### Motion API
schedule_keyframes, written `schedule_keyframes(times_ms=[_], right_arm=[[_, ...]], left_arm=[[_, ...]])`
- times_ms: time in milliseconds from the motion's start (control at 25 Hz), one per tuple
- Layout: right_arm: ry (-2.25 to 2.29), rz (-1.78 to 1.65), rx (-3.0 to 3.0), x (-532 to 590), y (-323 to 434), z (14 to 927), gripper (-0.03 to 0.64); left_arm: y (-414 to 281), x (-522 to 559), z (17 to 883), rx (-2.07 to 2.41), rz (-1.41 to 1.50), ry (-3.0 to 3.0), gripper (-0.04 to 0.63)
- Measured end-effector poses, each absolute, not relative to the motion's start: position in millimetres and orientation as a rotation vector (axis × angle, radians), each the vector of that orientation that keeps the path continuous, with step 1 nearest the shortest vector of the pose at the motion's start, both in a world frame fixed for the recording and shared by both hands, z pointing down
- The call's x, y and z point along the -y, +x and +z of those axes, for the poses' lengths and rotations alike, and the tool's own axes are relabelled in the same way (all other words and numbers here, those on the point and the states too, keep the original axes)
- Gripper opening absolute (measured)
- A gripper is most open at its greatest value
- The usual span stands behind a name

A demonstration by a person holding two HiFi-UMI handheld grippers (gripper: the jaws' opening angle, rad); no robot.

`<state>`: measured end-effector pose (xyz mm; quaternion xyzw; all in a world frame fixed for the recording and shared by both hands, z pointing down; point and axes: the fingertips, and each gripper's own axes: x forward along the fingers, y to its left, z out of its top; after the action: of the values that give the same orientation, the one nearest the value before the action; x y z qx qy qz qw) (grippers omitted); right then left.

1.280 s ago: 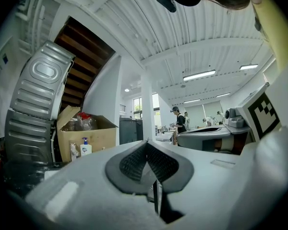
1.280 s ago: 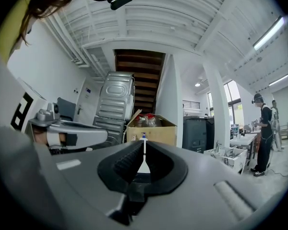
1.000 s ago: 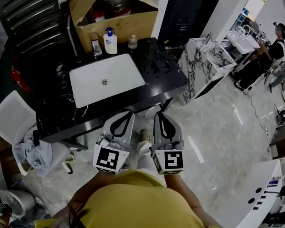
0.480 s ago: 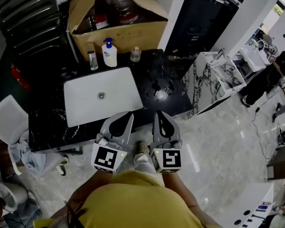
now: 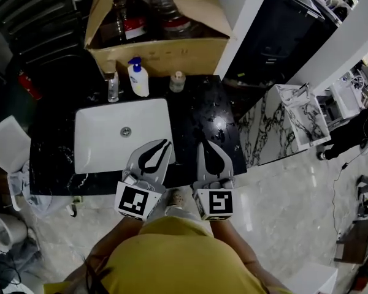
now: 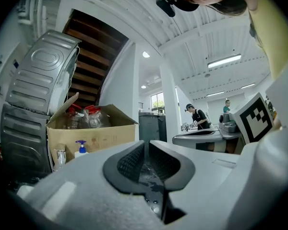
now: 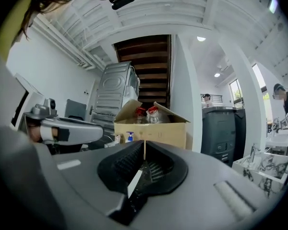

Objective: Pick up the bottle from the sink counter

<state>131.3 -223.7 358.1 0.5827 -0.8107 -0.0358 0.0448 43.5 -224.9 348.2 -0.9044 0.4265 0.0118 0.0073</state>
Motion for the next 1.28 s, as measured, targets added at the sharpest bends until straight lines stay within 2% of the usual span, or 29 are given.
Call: schedule_keyframes(times_ms=[320, 680, 1280], right_arm=[[1.678, -0.09, 2.543, 267.5, 144.6, 373.8, 0.011], [1.706, -0.047, 2.525, 298.9, 149.7, 380.0, 0.012], [1.759, -0.035, 2.466, 351.9, 149.5, 406.3, 0.017]], left_arm=[[60.0, 264.5, 362.2, -1.416, -0.016, -2.803, 0.053], [66.3, 307.1, 374.1, -1.389, -0.073, -2.823, 0.121], [77.8, 379.0, 408.1, -1.36, -0.116, -2.879, 0.155]])
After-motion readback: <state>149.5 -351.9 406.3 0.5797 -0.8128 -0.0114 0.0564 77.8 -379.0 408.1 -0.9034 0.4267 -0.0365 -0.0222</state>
